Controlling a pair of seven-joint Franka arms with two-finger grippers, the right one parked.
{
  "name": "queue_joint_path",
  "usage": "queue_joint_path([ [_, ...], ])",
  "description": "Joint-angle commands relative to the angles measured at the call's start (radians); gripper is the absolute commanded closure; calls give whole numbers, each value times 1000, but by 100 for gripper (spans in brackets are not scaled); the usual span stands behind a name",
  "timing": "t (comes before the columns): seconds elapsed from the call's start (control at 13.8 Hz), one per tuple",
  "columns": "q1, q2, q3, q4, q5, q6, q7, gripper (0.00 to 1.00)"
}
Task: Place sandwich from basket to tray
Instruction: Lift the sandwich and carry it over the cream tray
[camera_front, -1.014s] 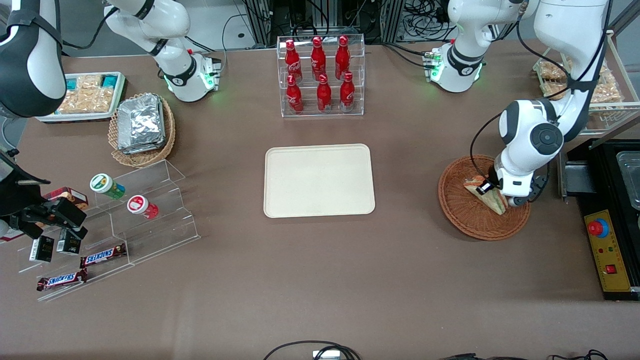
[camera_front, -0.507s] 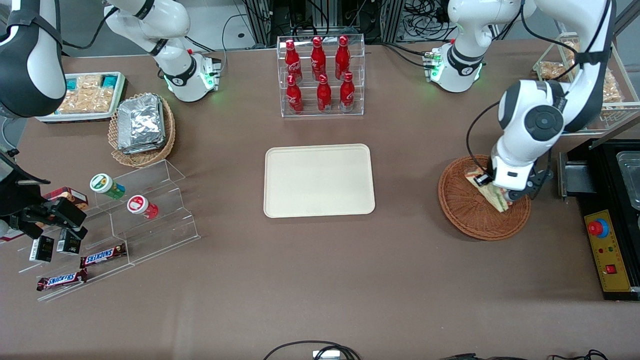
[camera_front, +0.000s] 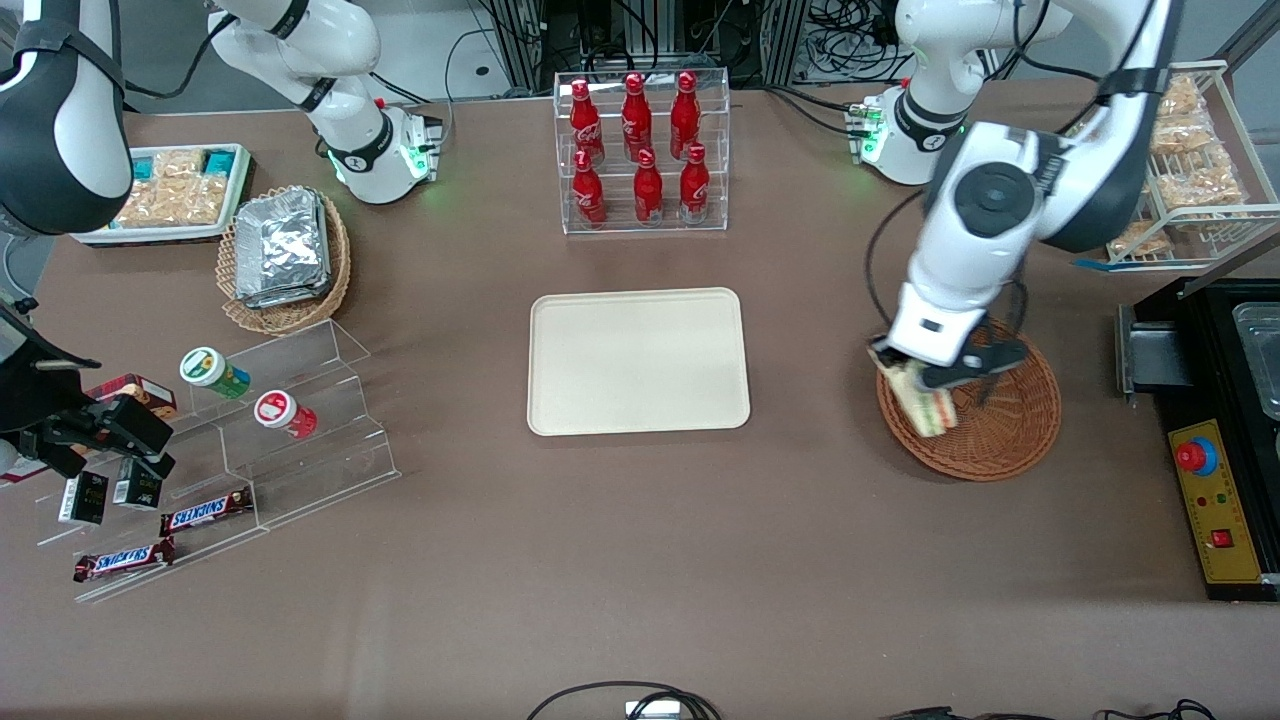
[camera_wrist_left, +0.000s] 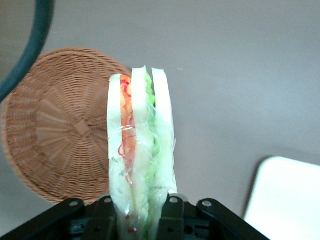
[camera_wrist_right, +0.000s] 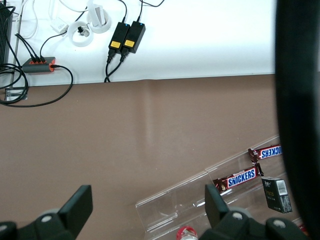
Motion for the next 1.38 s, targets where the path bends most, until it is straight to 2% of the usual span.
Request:
queue_joint_path([
  [0.0,5,68,-81,86,15,-27,26,100],
  [0.43,5,145,-253,95,48,-4,58,100],
  [0.94,-18,254,-367,93,68,59,-21,100],
  [1.01,-61,277,-362,95,102,62,-59,100],
  [1.3,-121,427,-362,147,307,67,-259,100],
])
